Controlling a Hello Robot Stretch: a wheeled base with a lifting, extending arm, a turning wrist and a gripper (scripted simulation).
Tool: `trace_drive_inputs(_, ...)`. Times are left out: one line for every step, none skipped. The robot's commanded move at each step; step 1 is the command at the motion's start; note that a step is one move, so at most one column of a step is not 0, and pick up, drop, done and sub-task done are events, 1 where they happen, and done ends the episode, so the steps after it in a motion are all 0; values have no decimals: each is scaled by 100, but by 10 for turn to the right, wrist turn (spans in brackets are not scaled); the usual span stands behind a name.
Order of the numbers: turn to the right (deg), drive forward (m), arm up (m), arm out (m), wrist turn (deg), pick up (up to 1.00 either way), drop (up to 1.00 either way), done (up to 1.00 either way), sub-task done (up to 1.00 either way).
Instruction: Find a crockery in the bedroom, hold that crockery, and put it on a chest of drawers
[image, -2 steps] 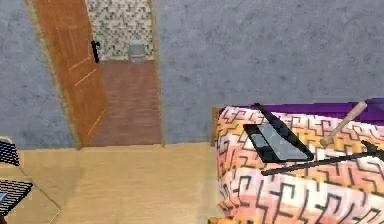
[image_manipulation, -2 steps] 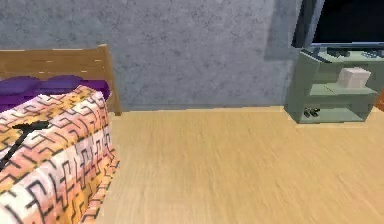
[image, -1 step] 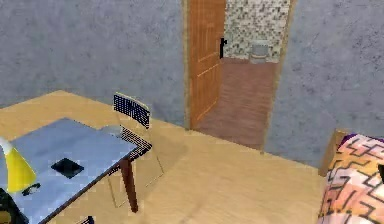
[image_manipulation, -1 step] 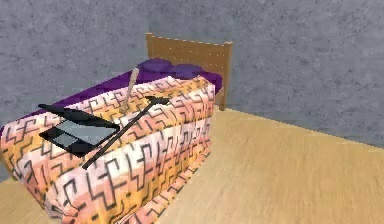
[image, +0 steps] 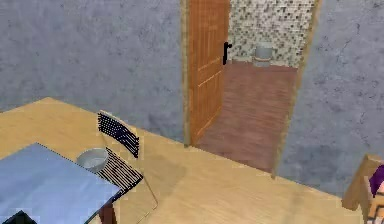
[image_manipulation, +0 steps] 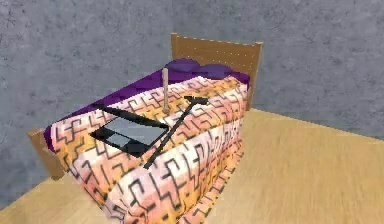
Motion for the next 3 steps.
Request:
trace_drive_inputs(300,0,0,0,0,0,0,0,0)
trace_drive_inputs(0,25,0,0,0,0,0,0,0)
trace_drive_inputs(-450,0,0,0,0,0,0,0,0)
